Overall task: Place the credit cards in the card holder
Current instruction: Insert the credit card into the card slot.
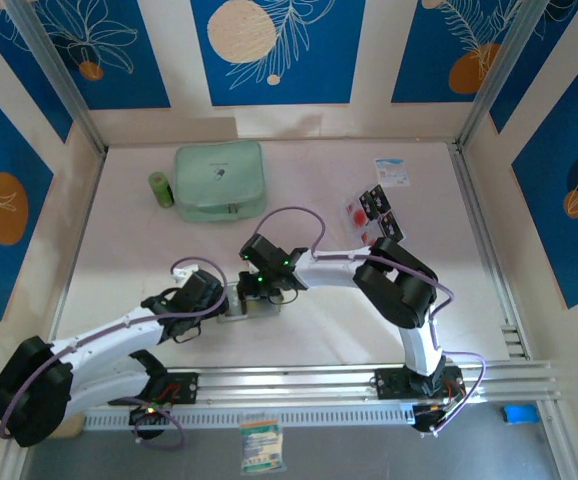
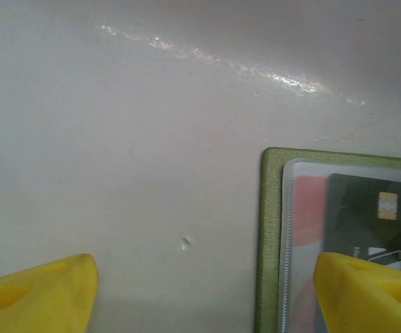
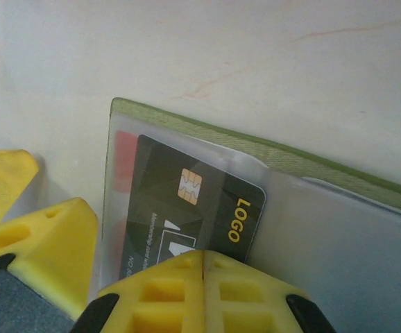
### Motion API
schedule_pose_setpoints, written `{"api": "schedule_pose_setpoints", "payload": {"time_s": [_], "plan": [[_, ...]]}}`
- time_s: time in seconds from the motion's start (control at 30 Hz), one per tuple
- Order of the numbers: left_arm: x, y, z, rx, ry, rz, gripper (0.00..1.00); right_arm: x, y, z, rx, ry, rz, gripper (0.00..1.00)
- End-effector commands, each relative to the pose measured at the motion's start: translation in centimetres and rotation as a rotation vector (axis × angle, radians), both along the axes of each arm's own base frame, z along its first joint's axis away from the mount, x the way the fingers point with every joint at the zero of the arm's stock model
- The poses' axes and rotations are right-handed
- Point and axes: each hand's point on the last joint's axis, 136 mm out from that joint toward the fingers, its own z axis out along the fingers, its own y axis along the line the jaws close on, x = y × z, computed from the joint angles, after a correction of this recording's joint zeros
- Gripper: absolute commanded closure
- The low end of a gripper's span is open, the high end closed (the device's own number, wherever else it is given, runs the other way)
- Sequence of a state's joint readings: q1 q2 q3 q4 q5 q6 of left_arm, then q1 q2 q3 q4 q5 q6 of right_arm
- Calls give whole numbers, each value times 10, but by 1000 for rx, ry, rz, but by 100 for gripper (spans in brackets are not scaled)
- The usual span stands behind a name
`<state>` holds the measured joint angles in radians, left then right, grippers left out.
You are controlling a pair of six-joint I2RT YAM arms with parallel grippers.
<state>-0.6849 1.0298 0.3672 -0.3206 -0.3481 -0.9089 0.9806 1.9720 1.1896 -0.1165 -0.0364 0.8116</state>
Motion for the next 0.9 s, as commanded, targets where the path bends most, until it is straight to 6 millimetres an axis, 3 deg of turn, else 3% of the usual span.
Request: {"api": "schedule_pose_setpoints", "payload": {"time_s": [0.0, 0.17, 0.37, 0.47, 0.63, 0.73, 0.87], "plan": [[0, 2, -3, -3, 4, 3, 18, -10, 2, -5, -9, 51, 23, 95], [1, 0, -1, -10, -2, -1, 16, -5, -1, 32, 76, 7, 29, 93], [5, -4, 5, -14, -15, -13, 13, 8, -43, 61, 59, -62, -50, 86], [7, -6, 9, -12, -23, -26, 11, 14, -72, 60, -9, -92, -102, 81], [13, -10, 20, -10, -42, -55, 8, 17, -113, 45, -173, -137, -150, 64], [16, -14, 26, -4, -50, -77, 5, 16, -123, 34, -245, -149, -153, 58], [19, -18, 34, 0, -59, -104, 3, 16, -124, 24, -293, -153, -138, 58]]}}
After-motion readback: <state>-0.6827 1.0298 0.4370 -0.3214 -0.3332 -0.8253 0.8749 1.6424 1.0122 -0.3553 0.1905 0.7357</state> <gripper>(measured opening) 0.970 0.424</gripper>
